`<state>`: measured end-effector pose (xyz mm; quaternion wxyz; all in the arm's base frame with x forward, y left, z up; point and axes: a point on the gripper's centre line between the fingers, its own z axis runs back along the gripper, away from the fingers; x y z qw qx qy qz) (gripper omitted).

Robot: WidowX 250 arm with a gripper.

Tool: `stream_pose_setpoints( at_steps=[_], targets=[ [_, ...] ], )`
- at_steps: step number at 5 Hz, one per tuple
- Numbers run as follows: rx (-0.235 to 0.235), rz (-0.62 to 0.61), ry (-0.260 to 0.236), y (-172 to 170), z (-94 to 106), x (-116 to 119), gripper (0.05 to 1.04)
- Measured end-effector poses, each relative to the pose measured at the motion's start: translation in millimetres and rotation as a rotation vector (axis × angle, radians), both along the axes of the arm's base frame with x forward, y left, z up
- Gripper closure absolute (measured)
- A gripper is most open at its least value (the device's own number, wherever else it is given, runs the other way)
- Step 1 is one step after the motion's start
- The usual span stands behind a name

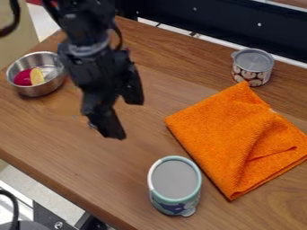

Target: Move the can to the bottom left of the table

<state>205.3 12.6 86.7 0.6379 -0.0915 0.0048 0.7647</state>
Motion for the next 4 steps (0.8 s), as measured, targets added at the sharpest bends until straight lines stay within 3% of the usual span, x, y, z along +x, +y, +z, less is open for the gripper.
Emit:
stream_pose_setpoints(
  at_steps=[2,4],
  targets=[
    [0.0,0.028,-0.026,-42,1.0,3,0.086],
    [-0.019,0.03,0.006,-77,-19.6,-3,0.086]
  ],
)
